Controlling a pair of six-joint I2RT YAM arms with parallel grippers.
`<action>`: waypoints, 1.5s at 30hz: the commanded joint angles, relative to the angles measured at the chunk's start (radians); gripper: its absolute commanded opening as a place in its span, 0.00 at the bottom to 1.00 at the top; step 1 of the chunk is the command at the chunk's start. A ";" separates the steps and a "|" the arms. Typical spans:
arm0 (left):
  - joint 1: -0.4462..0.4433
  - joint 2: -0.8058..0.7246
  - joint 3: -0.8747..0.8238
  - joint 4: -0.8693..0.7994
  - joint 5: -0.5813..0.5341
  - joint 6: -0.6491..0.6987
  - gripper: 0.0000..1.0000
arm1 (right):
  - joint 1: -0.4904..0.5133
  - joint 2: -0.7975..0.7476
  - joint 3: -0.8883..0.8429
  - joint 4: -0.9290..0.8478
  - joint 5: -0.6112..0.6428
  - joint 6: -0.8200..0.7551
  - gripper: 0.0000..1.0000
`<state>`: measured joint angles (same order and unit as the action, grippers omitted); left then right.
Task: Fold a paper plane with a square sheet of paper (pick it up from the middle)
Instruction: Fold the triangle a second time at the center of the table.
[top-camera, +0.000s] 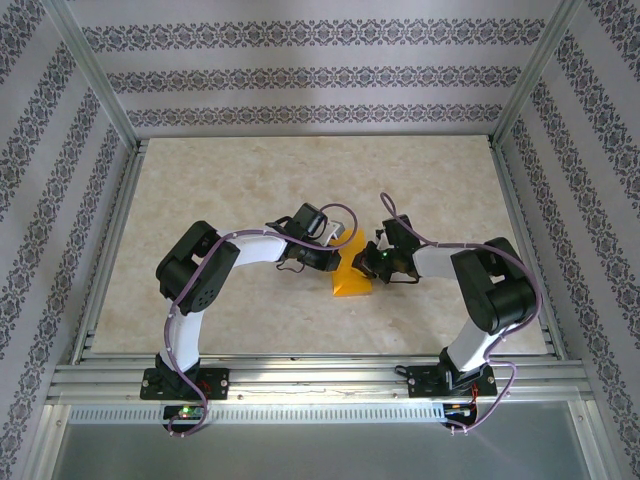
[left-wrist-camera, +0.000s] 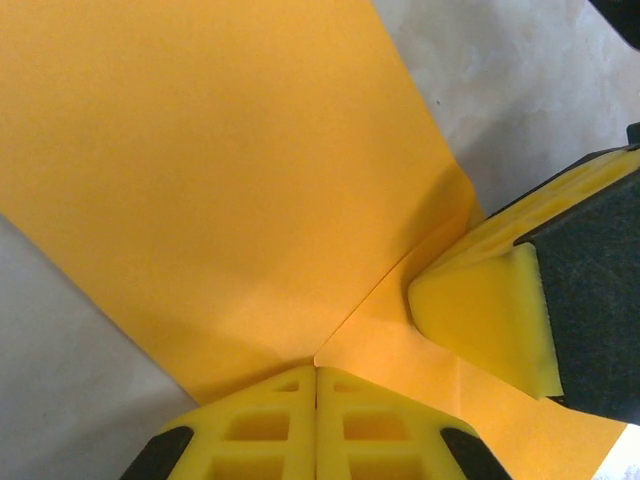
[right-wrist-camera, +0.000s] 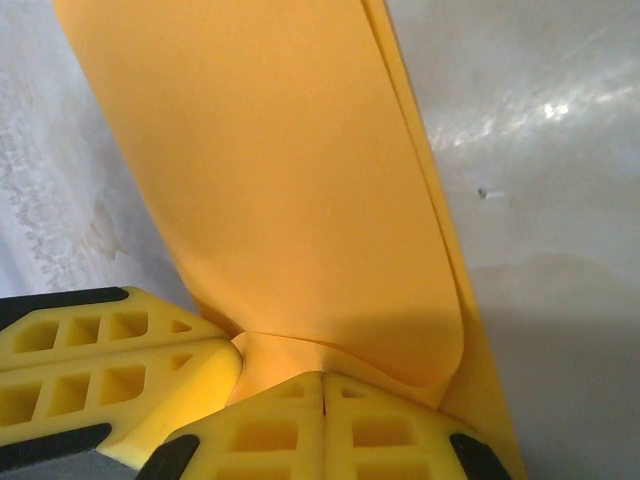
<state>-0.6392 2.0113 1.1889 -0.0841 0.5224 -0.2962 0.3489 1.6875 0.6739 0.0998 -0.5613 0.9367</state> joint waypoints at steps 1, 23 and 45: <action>0.014 0.021 -0.012 -0.033 -0.003 0.001 0.06 | -0.004 -0.036 -0.005 -0.093 0.039 -0.011 0.01; 0.015 0.033 -0.002 -0.051 0.007 0.006 0.05 | -0.080 0.049 0.002 -0.012 0.014 0.008 0.00; 0.014 0.027 -0.028 -0.018 0.009 -0.009 0.05 | -0.004 -0.035 0.052 -0.009 -0.074 0.010 0.02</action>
<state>-0.6392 2.0121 1.1877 -0.0807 0.5240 -0.2962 0.3222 1.6176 0.7010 0.0902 -0.5598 0.9657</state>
